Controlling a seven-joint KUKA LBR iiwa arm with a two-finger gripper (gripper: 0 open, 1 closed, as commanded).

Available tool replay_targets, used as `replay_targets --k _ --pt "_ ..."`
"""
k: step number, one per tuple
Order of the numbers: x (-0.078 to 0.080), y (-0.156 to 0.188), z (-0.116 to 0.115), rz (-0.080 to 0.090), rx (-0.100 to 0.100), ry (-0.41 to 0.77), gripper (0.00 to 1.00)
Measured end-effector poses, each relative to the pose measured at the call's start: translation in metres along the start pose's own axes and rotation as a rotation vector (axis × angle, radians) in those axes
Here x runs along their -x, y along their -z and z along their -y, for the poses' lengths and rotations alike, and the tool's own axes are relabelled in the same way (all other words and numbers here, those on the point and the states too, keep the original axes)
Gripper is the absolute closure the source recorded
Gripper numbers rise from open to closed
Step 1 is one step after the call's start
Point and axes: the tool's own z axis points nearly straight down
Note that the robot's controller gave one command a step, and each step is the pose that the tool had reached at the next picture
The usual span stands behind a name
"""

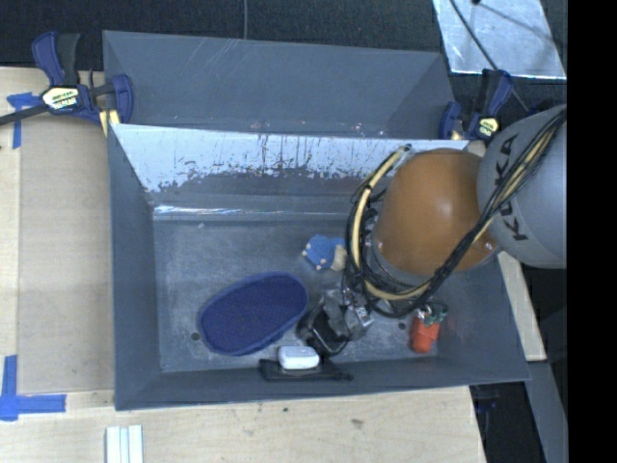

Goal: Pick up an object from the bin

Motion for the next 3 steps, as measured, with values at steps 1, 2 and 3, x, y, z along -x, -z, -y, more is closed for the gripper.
replay_targets --k 1,2,3 --pt "0.001 0.002 0.001 0.003 -0.002 -0.001 0.00" --pt "-0.007 -0.065 0.038 -0.001 -0.001 -0.049 0.00" --pt "-0.003 -0.060 0.037 0.013 -0.005 -0.044 1.00"
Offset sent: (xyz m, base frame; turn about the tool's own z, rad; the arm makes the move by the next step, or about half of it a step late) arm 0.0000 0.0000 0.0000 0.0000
